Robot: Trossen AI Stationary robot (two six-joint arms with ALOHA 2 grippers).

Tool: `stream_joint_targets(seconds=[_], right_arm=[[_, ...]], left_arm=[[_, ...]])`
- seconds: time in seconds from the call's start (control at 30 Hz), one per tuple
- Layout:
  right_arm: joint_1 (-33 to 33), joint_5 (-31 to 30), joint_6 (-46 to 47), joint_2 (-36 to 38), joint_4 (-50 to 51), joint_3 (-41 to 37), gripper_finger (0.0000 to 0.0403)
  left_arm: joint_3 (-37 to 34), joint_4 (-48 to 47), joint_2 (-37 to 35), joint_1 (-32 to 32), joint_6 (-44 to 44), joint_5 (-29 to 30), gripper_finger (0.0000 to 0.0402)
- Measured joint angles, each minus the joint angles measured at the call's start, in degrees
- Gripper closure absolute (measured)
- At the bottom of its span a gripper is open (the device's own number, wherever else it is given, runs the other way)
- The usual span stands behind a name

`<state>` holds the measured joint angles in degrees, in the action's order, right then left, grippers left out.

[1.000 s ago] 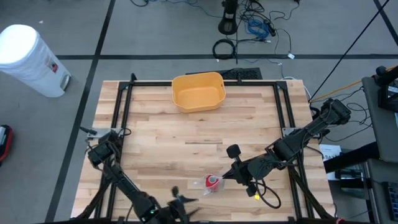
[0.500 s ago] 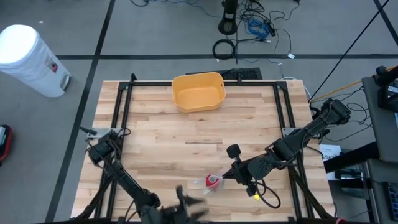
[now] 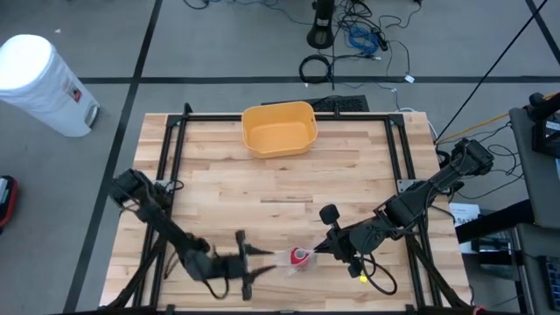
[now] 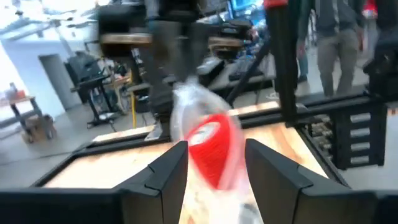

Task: Roll bandage
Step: Close the transparent zip bag

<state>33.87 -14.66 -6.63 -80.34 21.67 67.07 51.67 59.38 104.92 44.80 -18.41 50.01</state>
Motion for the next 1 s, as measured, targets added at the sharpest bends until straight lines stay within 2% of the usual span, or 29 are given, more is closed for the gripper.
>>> stream_joint_targets(seconds=[0.2, 0.33, 0.4, 0.63, 1.0], right_arm=[[0.00, -0.23, 0.02, 0.00, 0.04, 0.02, 0.0403], [-0.41, -0.48, 0.02, 0.00, -0.01, 0.02, 0.0403], [-0.63, -0.53, 0.29, 0.00, -0.11, 0.02, 0.0403], [-1.29, -0.59, 1.28, 0.00, -0.13, 0.02, 0.0403], [-1.29, -0.57, 1.22, 0.00, -0.17, 0.02, 0.0403]], left_arm=[[-11.57, 4.19, -4.87, -1.71, 12.04, -0.62, 0.0236], [-14.84, 3.30, -3.99, -1.52, 23.80, -0.64, 0.0236], [-15.03, 2.40, -2.13, -1.42, 26.61, -0.71, 0.0236], [-11.70, 3.08, 3.05, -1.12, 27.54, -1.56, 0.0236], [-7.94, 3.21, 3.58, -1.62, 26.64, -1.50, 0.0236]])
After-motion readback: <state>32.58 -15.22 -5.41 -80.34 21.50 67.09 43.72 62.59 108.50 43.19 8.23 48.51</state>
